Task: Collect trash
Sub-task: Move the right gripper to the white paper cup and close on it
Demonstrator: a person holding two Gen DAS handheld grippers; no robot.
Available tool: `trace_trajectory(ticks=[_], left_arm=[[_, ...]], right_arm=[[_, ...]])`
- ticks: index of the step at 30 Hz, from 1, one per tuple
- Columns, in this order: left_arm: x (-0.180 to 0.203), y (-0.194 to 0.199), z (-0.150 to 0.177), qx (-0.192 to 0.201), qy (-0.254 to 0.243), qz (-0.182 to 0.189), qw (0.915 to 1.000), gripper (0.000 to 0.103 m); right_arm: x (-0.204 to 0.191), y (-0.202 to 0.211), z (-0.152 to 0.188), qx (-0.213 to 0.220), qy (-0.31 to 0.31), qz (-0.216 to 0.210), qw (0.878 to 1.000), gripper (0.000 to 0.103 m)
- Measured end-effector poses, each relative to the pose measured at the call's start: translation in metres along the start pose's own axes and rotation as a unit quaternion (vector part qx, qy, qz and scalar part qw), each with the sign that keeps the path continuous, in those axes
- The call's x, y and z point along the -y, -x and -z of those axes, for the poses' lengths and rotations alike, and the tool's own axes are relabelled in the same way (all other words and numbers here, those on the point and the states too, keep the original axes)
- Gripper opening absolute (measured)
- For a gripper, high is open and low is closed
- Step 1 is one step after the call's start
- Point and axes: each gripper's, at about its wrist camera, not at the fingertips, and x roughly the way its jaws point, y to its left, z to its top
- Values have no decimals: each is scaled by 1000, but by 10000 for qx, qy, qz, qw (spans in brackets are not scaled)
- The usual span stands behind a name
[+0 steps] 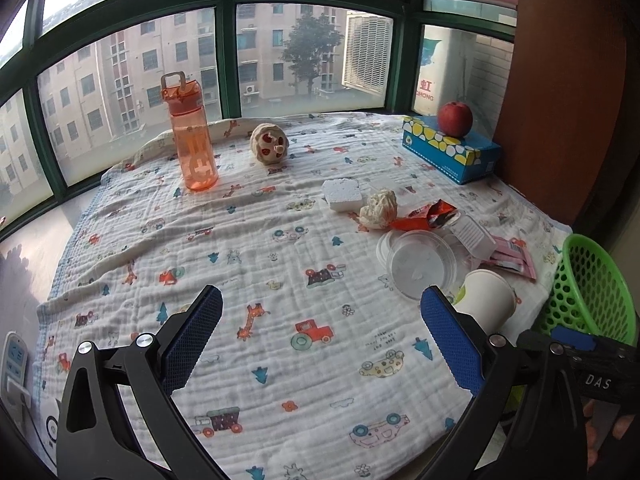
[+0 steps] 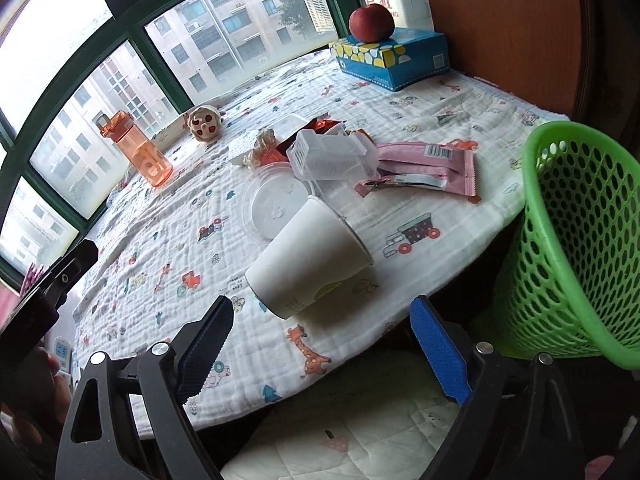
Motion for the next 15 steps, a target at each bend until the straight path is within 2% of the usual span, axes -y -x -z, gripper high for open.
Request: trace_trajectory(ticks=[7,15], left_arm=[[-14,-12,0,-67,37,-23,10000,98],[-16,-29,-2,-202,27,54,9998,98]], right_arm=[[8,-37,-16,-420,-784,-335,9955,87],[22,-66,-29,-632,-1436,-424,9867,85]])
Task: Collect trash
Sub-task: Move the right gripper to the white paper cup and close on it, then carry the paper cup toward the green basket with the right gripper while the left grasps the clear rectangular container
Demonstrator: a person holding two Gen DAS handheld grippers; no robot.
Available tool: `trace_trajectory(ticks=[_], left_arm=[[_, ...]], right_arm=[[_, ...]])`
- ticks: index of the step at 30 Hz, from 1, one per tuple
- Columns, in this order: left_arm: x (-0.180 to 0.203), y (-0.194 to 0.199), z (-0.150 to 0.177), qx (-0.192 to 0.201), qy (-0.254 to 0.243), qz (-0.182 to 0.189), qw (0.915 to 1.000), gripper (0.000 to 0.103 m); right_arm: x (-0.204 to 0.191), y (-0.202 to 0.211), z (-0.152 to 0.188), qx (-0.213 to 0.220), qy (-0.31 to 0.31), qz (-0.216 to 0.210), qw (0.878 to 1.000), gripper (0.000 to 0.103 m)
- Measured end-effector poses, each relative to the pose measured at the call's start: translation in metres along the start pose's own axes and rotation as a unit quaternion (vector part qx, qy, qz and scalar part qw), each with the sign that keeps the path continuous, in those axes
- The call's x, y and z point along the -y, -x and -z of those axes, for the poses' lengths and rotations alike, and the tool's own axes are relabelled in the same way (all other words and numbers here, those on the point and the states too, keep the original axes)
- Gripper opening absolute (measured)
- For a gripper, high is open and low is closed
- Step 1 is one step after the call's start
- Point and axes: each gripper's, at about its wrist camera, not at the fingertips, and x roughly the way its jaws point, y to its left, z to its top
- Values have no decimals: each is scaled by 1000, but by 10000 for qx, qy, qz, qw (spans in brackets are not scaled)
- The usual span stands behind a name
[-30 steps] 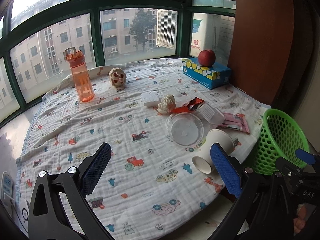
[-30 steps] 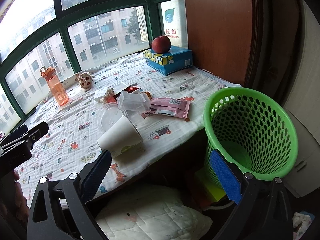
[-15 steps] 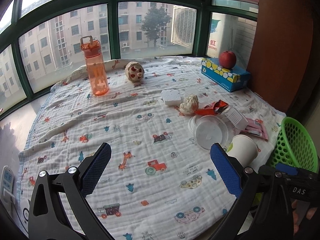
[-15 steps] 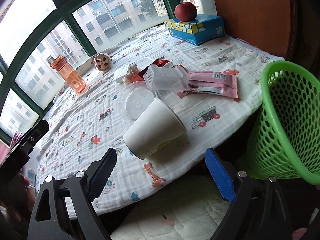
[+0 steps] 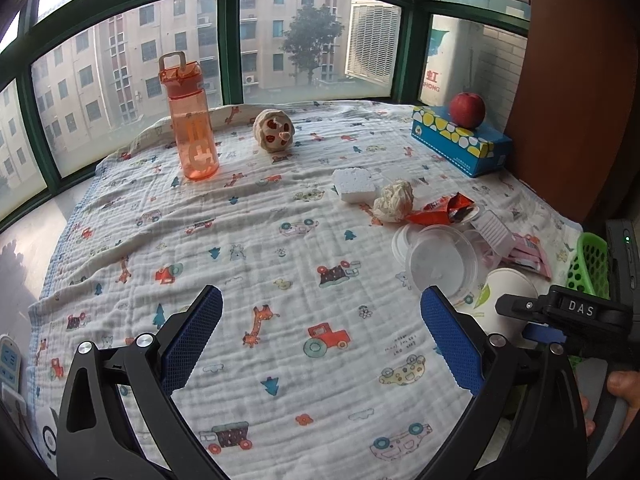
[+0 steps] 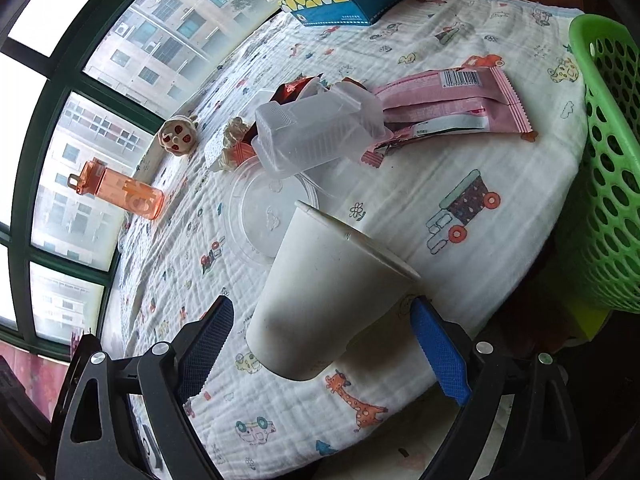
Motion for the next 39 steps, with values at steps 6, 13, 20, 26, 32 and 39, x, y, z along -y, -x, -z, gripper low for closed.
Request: trace_trajectory(ticks=[6,13,20,26,32,39], left_arm=[[3,-11,-2,-97,-49,52,9999,98],[26,-21,-9,-128,-326,363,9987,97],[79,-31,-19,26,-1107,960,9892,94],[123,-49,-35,127,-1716,1482,9739,92],[155,-77,-46,-68,-2113,1969,9574,84],[170,-103,-45,-295,-2596,2274,9381,84]], right_arm=[[3,-10,-3,-117,-153,-93,9998,72],[-4,25,-3,450,618,266,9967,67],[-5,59,-1,1031,1408,782,9815,67],[1,81,1,1340,1839,1071,9679,67],[17,101,-2,1533,1846,1195,9634,67],[47,123,-9,1685,1627,1397,9621,67]])
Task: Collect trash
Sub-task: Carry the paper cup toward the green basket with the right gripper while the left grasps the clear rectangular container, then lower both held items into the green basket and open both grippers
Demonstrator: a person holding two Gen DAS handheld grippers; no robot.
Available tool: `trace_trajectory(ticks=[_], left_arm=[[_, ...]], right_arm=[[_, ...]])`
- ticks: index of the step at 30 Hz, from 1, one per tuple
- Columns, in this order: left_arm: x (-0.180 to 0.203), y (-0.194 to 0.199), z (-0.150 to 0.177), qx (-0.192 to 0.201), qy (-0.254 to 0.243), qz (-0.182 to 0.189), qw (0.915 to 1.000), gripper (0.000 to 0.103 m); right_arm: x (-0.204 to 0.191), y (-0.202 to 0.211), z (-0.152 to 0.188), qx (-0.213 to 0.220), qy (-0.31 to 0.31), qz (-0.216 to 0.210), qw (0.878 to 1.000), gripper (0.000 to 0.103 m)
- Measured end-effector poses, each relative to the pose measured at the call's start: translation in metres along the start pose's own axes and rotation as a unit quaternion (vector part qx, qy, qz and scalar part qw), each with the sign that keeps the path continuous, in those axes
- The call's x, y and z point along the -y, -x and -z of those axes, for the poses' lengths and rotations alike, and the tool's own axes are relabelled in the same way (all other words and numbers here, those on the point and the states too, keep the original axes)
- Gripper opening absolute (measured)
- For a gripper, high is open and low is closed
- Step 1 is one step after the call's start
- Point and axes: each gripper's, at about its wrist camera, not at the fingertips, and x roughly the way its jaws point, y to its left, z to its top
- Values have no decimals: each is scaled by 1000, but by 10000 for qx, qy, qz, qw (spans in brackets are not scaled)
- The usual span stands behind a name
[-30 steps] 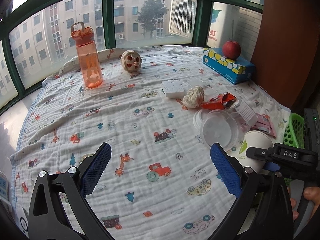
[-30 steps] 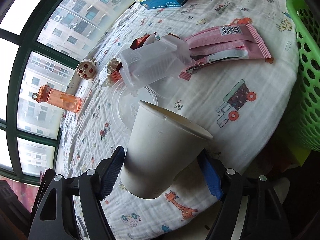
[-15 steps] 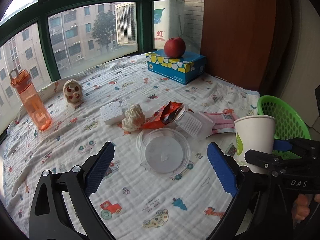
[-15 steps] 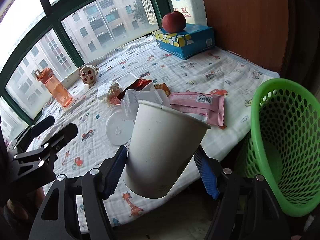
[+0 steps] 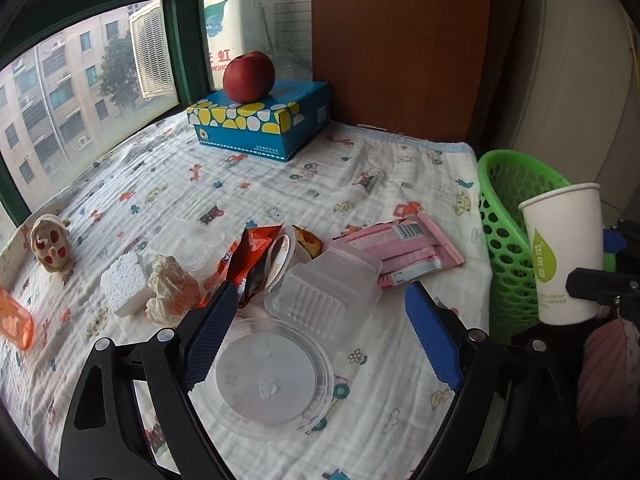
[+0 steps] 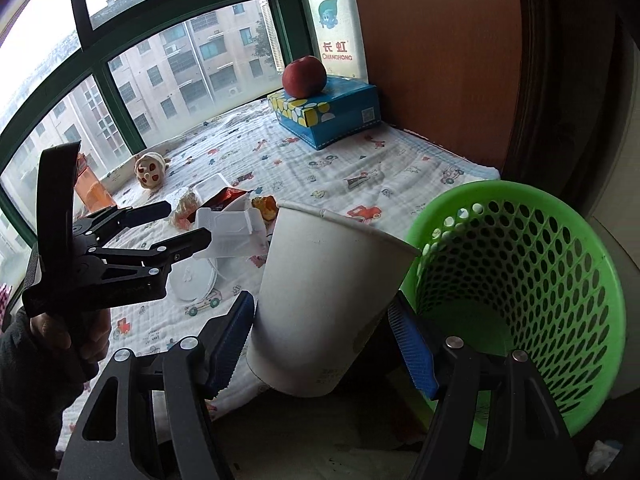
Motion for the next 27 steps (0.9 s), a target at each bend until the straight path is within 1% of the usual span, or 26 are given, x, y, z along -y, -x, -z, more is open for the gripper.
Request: trace_trajectory(ticks=[1,2,4,7,9,11,12,13,14,18,21,25,27], left_arm=[[-1,-3,0,-44,-38,66,10000,83],[-3,-6,1,-87,-66,111,9999,80],[-6,-12,1,-138,-60,103,9998,77],[-9,-16,0,-113,-35,228,9997,75],[-10,-19,0,-123,-37,263,9996,69],[-11,-21,0,-129,-30,305,9994,62],[-10,-23,0,-131,-42,296,9995,60],[-10,-23,1,-121,-35,329,9994,56],[-10,-23,1,-109,-24,379,9992,49],[-8,-21,3,-43,-20,330,9994,48],[-9,-16,4,-31,134,319,9994,47],[-11,-2,2,103,358,401,9985,46],[-11,7,0,183,477,508,9974,46]], right_arm=[[6,1,0,4,-31,59,10000,67],[12,2,1,7,-71,115,9999,67],[24,2,0,7,-156,206,9997,67],[38,2,1,-2,-258,286,9993,67],[44,3,1,-5,-300,408,9987,66],[49,4,1,5,-361,401,9985,65],[50,5,1,27,-366,418,9985,65],[51,6,1,37,-369,438,9984,65],[51,7,2,38,-377,436,9983,64],[52,11,2,96,-367,462,9982,63],[55,12,4,122,-411,497,9978,63],[62,20,5,219,-481,547,9971,63],[69,23,5,254,-568,619,9961,63]])
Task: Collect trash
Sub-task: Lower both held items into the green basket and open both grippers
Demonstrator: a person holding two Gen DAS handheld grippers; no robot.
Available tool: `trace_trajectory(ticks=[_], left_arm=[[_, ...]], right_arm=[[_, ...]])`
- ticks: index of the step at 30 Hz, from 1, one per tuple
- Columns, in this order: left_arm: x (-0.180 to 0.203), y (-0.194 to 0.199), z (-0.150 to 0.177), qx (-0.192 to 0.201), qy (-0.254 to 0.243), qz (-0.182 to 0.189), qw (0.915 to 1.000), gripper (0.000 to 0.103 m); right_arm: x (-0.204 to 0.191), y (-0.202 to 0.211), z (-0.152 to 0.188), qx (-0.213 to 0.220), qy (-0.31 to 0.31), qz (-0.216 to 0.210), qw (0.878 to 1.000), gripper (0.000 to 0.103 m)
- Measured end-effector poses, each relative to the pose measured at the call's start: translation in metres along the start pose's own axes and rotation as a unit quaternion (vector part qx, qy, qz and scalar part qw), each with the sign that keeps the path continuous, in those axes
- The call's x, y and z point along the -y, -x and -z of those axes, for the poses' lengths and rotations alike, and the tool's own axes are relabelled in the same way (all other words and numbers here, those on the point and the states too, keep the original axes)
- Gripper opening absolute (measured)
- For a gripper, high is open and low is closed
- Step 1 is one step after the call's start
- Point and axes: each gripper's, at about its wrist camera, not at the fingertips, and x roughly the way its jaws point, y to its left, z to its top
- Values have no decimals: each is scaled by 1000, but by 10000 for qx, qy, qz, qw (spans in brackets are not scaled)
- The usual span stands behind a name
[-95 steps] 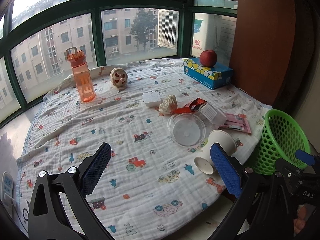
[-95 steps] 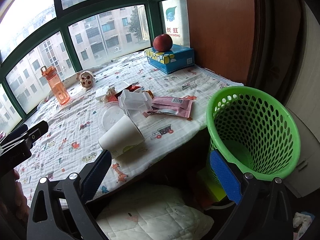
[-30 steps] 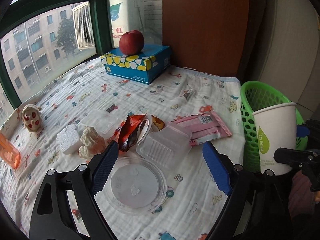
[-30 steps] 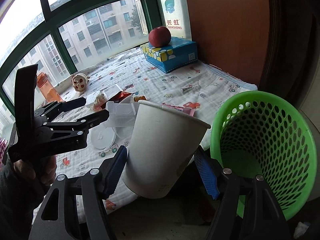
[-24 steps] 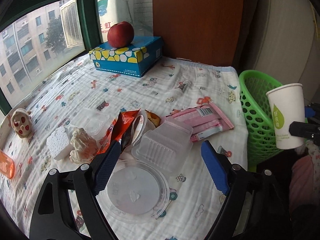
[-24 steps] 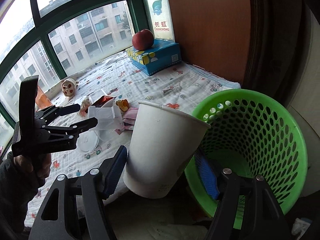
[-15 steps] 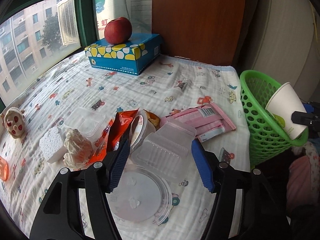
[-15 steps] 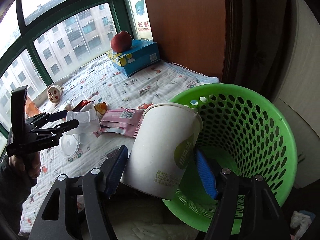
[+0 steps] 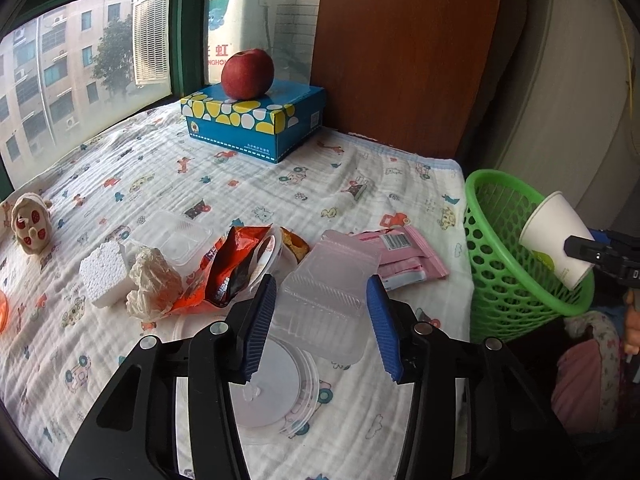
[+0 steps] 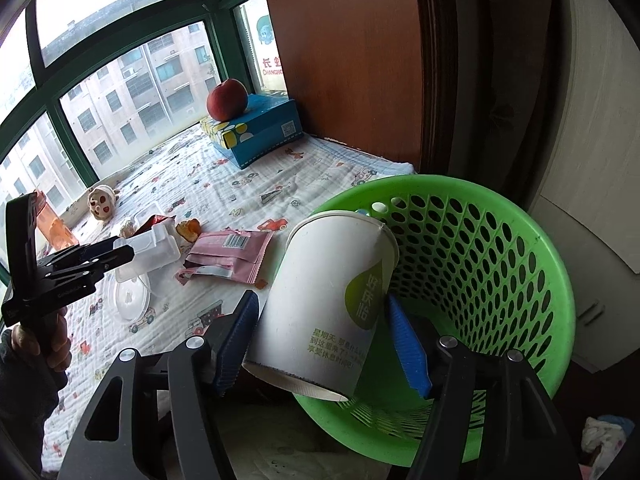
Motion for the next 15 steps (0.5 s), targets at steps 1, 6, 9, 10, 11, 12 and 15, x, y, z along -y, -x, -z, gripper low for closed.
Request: trace_trajectory(ticks=[1,6,9,10,11,12,15], left_arm=[[2,4,-2,39,19,16,10000,46],[22,20,-12,227,-15,163,9996,46],[33,23,-17,306,-69,245,9992,46],[36,23,-18,308,-74,269,9991,46],[38,24,-19,304,-69,306,9990,46],[40,23,-20,297,-61,339,9990,46],[44,23,-21,308,-56,388,9988,46]], right_arm=[[4,-1,0,-33,-32,34,10000,63],[21,-6,5,-249,-72,144,9996,62],[29,-8,9,-405,-161,90,9990,62],[34,-10,9,-530,-280,-95,9982,62],[38,-10,10,-660,-374,-248,9968,62],[42,-12,9,-770,-395,-286,9958,62],[51,-17,3,-1081,-395,-233,9931,62]])
